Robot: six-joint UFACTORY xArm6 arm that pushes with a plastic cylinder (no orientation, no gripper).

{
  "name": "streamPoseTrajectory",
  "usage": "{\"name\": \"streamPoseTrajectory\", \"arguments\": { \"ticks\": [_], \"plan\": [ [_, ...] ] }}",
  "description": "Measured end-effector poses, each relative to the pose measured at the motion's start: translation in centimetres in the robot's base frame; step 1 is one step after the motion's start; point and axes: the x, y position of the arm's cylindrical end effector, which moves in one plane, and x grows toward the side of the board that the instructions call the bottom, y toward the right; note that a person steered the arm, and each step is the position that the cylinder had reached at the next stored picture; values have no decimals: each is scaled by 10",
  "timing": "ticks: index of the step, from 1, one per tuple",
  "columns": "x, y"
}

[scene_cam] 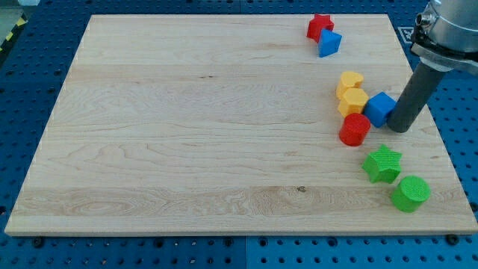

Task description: Push the blue cube right of the yellow hexagon

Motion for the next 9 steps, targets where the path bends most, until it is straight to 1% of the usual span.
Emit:
{"name": "streamPoseTrajectory", "arguments": {
  "ticks": [1, 2, 3, 4, 5, 6, 7, 8, 9],
  "plan": [
    [-22, 1],
    [-15, 21],
    [35, 45],
    [25, 27],
    [-10, 5],
    [-28, 3],
    [-4, 13],
    [11, 6],
    [-6, -19]
  ]
}}
